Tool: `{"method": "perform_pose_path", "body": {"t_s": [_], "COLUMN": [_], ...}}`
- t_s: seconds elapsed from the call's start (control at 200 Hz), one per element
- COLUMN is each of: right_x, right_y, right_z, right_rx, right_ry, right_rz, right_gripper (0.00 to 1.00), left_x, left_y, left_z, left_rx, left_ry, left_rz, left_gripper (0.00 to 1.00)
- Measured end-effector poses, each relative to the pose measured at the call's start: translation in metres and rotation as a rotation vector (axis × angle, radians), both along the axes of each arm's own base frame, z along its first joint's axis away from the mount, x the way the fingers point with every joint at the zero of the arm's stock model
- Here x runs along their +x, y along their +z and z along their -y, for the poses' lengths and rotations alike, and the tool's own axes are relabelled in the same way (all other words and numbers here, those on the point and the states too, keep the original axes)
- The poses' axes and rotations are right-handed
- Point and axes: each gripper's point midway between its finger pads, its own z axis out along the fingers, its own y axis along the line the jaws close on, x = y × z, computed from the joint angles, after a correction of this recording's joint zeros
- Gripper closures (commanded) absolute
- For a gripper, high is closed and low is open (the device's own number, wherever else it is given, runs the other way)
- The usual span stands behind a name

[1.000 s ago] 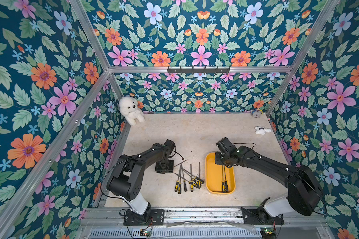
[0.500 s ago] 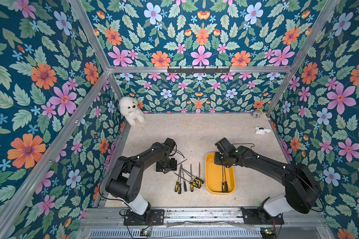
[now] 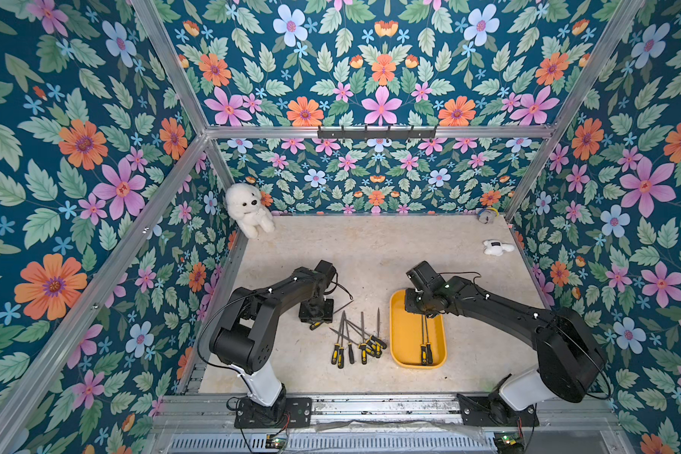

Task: Put the file tool into the storage box
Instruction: Pick up the file tool from the center of the board.

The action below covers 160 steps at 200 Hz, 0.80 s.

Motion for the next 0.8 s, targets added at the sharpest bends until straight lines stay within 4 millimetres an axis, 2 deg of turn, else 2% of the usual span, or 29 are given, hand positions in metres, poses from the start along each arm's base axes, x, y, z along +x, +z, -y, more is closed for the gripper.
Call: {"method": "perform_pose_path", "body": {"t_s": [0.13, 0.49, 0.67, 0.8], "right_x": [0.0, 0.001, 0.001, 0.005], "right_y": [0.0, 0.001, 0.0, 0.006], "right_z": [0.0, -0.001, -0.001, -0.006], "right_rx": [0.0, 0.002, 0.0, 0.024], "right_ry": [0.0, 0.0, 0.0, -0.003], "right_rz": [0.0, 0.003, -0.001, 0.005], "right_gripper": [0.68, 0.69, 0.69, 0.67], "left_x": [-0.002, -0.008, -0.01, -0.007], "left_y": [0.0, 0.001, 0.006, 0.024], "left_z": [0.0, 0.005, 0.018, 0.039], "left_rx": [-0.003, -0.034, -0.106, -0.223], "left_ry": [-0.002, -0.005, -0.009, -0.027], "left_rz": [0.005, 0.002, -0.006, 0.023], "left_gripper": [0.63, 0.83, 0.93, 0.96]}}
